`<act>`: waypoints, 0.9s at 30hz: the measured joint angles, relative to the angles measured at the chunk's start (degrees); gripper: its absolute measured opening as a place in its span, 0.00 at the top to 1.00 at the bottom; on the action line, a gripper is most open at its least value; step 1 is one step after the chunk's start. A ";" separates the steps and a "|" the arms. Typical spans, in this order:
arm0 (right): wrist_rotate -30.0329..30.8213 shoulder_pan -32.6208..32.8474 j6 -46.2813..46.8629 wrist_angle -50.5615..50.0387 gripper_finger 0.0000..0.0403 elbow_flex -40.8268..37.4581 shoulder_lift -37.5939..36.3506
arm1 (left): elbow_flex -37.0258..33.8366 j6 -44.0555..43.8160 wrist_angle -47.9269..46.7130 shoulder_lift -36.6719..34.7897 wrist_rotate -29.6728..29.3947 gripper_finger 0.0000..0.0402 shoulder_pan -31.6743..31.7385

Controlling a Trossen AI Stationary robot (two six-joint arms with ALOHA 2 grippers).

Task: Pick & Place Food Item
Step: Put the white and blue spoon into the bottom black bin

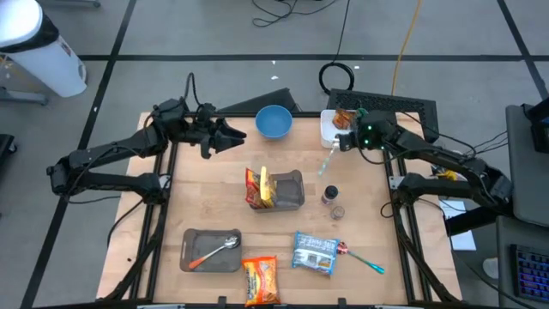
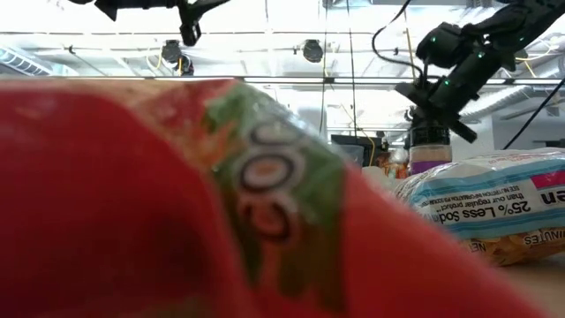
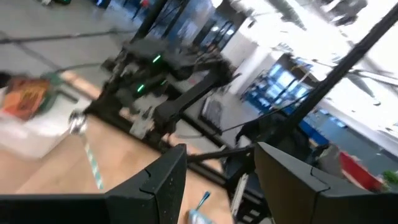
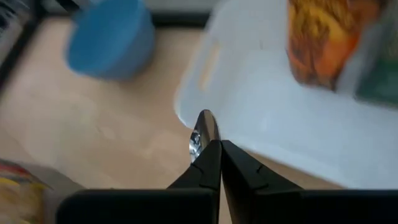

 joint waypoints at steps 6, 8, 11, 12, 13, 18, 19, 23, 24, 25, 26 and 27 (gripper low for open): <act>-2.09 0.21 3.60 9.49 1.00 0.00 -0.93 | -0.09 -0.24 -5.09 2.87 -1.96 0.51 -0.11; -3.39 0.58 4.56 12.25 1.00 0.00 -0.91 | -0.08 -1.36 -4.51 4.58 -1.59 0.51 -0.15; -4.74 1.58 5.67 14.78 1.00 0.21 -0.91 | -0.07 -3.25 -4.43 7.61 0.07 0.51 -0.11; -4.81 2.07 5.88 15.53 1.00 0.41 -0.89 | -0.07 -4.08 -4.34 8.72 0.78 0.51 -0.11; -4.83 2.67 5.91 15.94 1.00 0.80 -0.89 | -0.07 -5.14 -3.59 9.87 1.73 0.51 -0.11; -4.83 5.72 5.89 17.54 1.00 3.73 -0.89 | -0.07 -11.36 6.50 16.55 7.51 0.51 -0.11; -4.83 6.32 5.89 18.47 1.00 4.18 -0.89 | -0.07 -12.82 9.04 18.05 8.45 0.51 -0.11; -4.68 8.29 5.89 19.90 1.00 6.49 -0.89 | -0.04 -17.24 17.41 23.07 9.63 0.51 -0.08; -4.64 8.59 5.87 19.90 1.00 7.05 -0.87 | -0.03 -17.57 18.46 24.02 9.61 0.51 -0.02; -4.59 8.96 5.87 19.84 1.00 7.51 -0.87 | 0.27 -17.60 18.71 24.94 9.61 0.51 0.02; -4.58 9.31 5.88 19.86 1.00 7.90 -0.87 | 0.87 -17.44 18.67 25.86 9.61 0.51 0.02; -4.56 9.66 5.88 19.88 1.00 8.23 -0.78 | 1.69 -17.19 18.36 26.74 9.61 0.51 0.02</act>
